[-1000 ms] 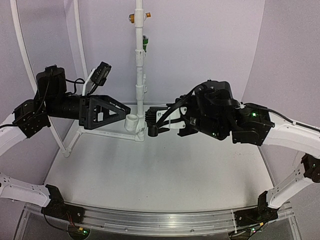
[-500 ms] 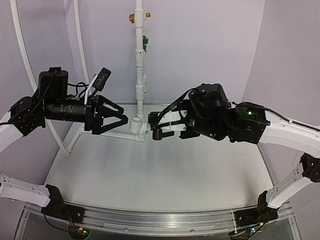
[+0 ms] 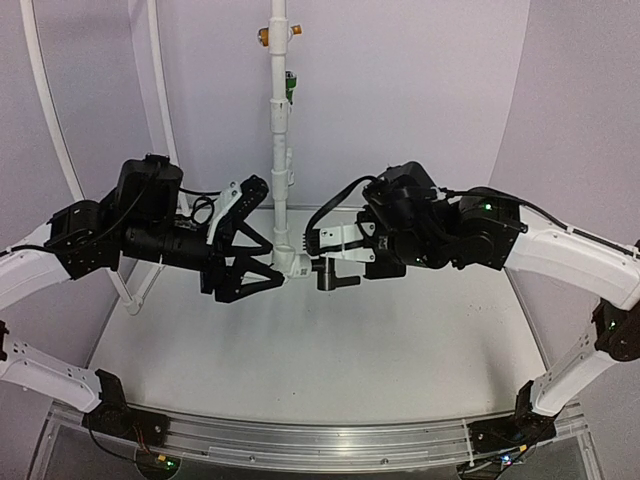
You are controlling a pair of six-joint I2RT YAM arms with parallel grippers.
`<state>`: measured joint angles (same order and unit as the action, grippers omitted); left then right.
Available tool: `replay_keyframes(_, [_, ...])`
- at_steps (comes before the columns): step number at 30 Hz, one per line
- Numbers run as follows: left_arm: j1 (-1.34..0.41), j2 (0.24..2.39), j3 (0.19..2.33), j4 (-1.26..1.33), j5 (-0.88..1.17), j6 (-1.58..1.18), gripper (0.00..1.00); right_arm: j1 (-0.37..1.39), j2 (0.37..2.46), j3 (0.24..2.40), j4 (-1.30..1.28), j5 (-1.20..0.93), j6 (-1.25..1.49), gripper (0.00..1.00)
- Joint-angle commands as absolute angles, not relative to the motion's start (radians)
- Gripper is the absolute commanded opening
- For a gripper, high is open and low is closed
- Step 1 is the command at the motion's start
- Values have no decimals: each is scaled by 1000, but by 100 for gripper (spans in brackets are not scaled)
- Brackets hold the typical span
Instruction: Install the water faucets
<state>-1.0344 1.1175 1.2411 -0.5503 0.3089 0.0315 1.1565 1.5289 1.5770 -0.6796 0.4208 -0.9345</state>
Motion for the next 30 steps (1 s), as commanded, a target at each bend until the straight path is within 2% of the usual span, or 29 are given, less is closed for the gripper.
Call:
replay_keyframes(1, [-1042, 1150, 1253, -510, 228, 77, 74, 1167, 1511, 1656, -601, 367, -879, 0])
replay_keyframes(11, [-1042, 1127, 1217, -469, 149, 78, 68, 1166, 1486, 1655, -619, 327, -879, 0])
replay_keyframes(15, [-1042, 1130, 1212, -467, 158, 75, 62, 1166, 1491, 1687, -638, 295, -871, 0])
replay_keyframes(25, [-1041, 1104, 1181, -471, 147, 114, 39, 1166, 1460, 1732, -702, 163, -857, 0])
replay_keyframes(30, [-1042, 1084, 1155, -451, 121, 151, 35, 1166, 1443, 1752, -749, 77, -847, 0])
